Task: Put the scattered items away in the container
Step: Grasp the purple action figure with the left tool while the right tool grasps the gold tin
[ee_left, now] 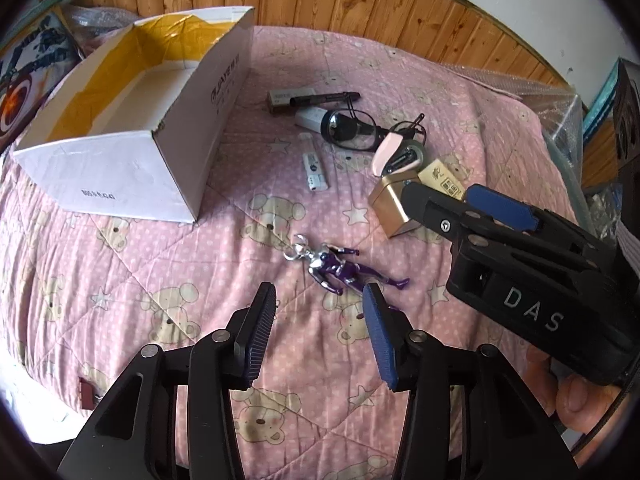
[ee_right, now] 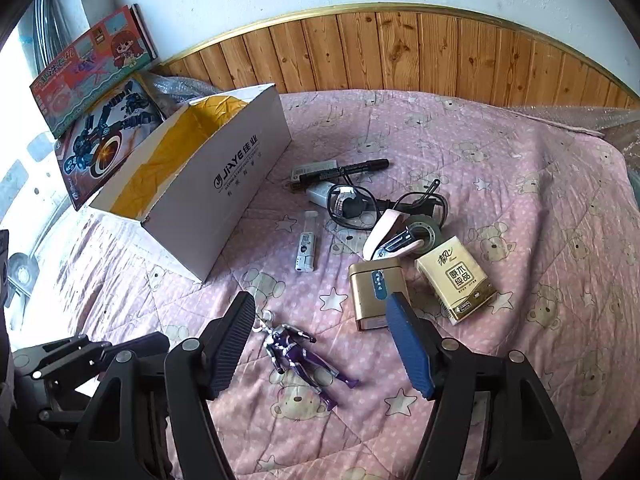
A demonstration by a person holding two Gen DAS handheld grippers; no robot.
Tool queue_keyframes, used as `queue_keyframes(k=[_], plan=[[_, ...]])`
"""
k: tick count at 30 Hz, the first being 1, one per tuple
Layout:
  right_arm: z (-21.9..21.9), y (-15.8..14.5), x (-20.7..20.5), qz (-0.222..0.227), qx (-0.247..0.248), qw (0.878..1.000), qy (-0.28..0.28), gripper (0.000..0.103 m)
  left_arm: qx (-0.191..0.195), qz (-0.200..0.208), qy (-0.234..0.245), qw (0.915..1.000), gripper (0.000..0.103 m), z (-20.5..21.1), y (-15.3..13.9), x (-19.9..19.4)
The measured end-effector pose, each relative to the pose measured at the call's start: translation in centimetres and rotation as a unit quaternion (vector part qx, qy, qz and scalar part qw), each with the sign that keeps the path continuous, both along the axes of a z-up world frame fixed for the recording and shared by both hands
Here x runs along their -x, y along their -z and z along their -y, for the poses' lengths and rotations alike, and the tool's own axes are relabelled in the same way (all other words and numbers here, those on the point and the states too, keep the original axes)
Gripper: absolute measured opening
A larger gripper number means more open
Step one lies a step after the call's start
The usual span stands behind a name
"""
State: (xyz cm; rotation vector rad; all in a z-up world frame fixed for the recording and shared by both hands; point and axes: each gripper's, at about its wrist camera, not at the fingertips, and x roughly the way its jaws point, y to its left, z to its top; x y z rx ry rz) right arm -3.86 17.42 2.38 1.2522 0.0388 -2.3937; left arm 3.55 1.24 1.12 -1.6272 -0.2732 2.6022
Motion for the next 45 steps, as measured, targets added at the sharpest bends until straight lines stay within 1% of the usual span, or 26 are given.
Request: queue_keyframes(k=[1, 5, 10, 12, 13, 14, 15, 20, 23, 25, 29, 31, 34, 35, 36, 38, 40, 41, 42, 43, 45], plan=[[0.4, 0.1, -0.4, 0.006, 0.0, 1.0, 0.002, 0.069, -0.005, 0.001, -0.002, 1.0, 0.048, 0.1, 0.5, 0.1], [-0.4, 1.4, 0.5, 0.026, 0.003, 1.0, 0.016, 0.069, -0.037, 0.02, -0.011, 0.999, 0.048, 0.2, 2.7, 1.0], [-3.9, 2.0, 1.9, 0.066, 0.033, 0.995, 0.064, 0.069, -0.052, 0.029, -0.013, 0.9981, 0.048, -0.1, 4.6, 2.1], [-5.2, 2.6, 2.3, 0.08, 0.046, 0.993, 0.079, 0.071, -0.061, 0.035, -0.016, 0.9974, 0.049, -0.2, 5.3, 2.5], [-5.6, 2.9, 2.5, 0.092, 0.057, 0.991, 0.079, 0.071, -0.065, 0.038, -0.016, 0.9971, 0.049, -0.3, 5.6, 2.7], [-5.8, 3.2, 2.6, 0.093, 0.065, 0.991, 0.075, 0.072, -0.067, 0.04, -0.013, 0.9969, 0.05, -0.6, 5.9, 2.9], [-5.8, 3.5, 2.8, 0.097, 0.064, 0.991, 0.069, 0.072, -0.068, 0.041, -0.01, 0.9968, 0.05, -0.8, 6.1, 3.2], [-4.6, 4.8, 3.5, 0.113, 0.036, 0.993, 0.021, 0.072, -0.061, 0.044, -0.008, 0.9971, 0.051, -1.6, 7.3, 4.2], [-3.0, 5.0, 4.4, 0.111, 0.0, 0.994, -0.013, 0.072, -0.047, 0.042, -0.015, 0.9979, 0.051, -1.6, 8.2, 4.7], [-2.1, 5.6, 5.1, 0.107, -0.029, 0.993, -0.031, 0.072, -0.047, 0.03, -0.017, 0.9983, 0.052, -1.5, 8.3, 4.8], [-0.3, 7.9, 6.6, 0.115, -0.089, 0.987, -0.064, 0.072, -0.053, 0.02, -0.018, 0.9982, 0.056, -1.4, 8.5, 5.1], [0.0, 8.7, 7.0, 0.117, -0.092, 0.986, -0.069, 0.072, -0.052, 0.015, -0.017, 0.9984, 0.057, -1.5, 8.5, 5.2], [-0.3, 9.3, 7.3, 0.126, -0.077, 0.987, -0.066, 0.071, -0.049, 0.014, -0.02, 0.9985, 0.058, -1.7, 8.4, 5.8], [-0.3, 9.3, 7.4, 0.126, -0.074, 0.987, -0.064, 0.066, -0.047, 0.014, -0.02, 0.9986, 0.058, -1.9, 8.4, 6.1], [-0.4, 9.3, 7.4, 0.126, -0.073, 0.987, -0.063, 0.06, -0.045, 0.014, -0.02, 0.9987, 0.058, -2.1, 8.4, 6.2], [-0.7, 9.2, 7.6, 0.128, -0.068, 0.988, -0.059, 0.053, -0.048, 0.009, -0.017, 0.9987, 0.058, -2.5, 8.3, 6.4], [-0.9, 9.2, 7.6, 0.13, -0.063, 0.988, -0.057, 0.053, -0.053, 0.007, -0.006, 0.9985, 0.056, -2.8, 8.5, 6.5], [-0.9, 9.2, 7.6, 0.129, -0.062, 0.988, -0.056, 0.053, -0.047, 0.004, -0.003, 0.9989, 0.054, -3.0, 8.5, 6.4], [-0.9, 9.2, 7.6, 0.129, -0.06, 0.988, -0.055, 0.053, -0.043, 0.002, 0.004, 0.9991, 0.048, -3.3, 8.4, 6.5], [-1.0, 9.1, 7.6, 0.13, -0.058, 0.988, -0.054, 0.053, -0.042, 0.001, 0.011, 0.9991, 0.047, -3.5, 8.4, 6.5], [-1.2, 9.1, 7.5, 0.131, -0.052, 0.989, -0.05, 0.053, -0.046, 0.001, 0.015, 0.9988, 0.038, -3.7, 8.3, 6.7]])
